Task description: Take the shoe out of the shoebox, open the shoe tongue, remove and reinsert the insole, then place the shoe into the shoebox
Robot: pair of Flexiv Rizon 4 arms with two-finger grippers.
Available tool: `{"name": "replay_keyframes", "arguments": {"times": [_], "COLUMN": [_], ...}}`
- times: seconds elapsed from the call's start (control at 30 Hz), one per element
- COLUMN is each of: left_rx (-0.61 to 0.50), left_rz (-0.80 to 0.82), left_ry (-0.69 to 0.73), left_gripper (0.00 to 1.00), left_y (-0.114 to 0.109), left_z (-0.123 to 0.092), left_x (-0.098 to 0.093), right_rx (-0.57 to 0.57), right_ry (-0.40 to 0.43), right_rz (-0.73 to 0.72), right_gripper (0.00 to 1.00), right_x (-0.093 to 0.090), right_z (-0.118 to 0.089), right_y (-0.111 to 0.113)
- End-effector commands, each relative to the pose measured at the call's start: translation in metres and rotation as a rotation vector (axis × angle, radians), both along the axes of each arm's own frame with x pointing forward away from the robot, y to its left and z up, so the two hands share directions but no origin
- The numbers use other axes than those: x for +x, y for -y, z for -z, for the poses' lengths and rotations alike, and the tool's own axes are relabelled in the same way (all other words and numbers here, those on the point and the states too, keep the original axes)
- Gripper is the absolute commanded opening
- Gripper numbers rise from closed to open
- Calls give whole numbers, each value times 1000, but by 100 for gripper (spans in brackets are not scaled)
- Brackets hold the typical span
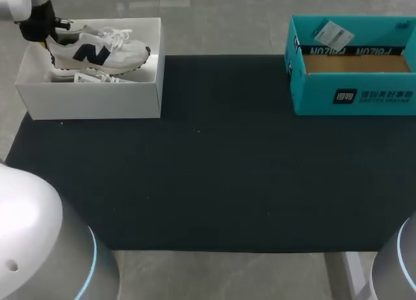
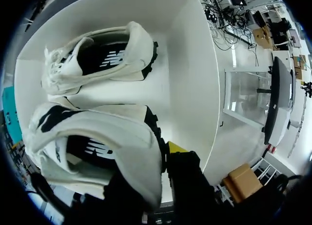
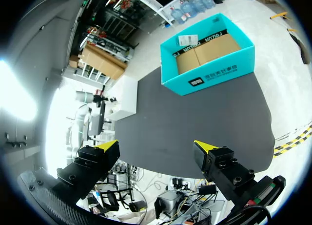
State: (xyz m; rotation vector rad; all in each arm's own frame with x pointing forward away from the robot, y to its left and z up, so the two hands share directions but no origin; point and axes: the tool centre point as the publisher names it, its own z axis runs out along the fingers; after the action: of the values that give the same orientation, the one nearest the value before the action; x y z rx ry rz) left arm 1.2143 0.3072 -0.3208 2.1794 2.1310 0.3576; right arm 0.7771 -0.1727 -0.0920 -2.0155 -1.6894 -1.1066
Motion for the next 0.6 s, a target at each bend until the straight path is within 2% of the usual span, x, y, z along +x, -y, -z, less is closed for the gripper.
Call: {"name": "replay_keyframes", "arguments": {"times": [0.03,0.27,0.6], "left_rx": [-10,-18,0], "left_rz": [10,20,55], "left_ry": [-37,-19,-16], "left_gripper": [0,0,0], "left_y": [-7,-15,-10], "left_z": [8,27,53], "left_x": [21,28,39], "right_rx": [-1,-1,-1], "right_ry": [-2,-2,-2], "right_rz": [2,2,2], "right_gripper": [100,100,100], "right_x": [0,0,0], "right_z": [0,0,0], "right_y": [0,0,0]}}
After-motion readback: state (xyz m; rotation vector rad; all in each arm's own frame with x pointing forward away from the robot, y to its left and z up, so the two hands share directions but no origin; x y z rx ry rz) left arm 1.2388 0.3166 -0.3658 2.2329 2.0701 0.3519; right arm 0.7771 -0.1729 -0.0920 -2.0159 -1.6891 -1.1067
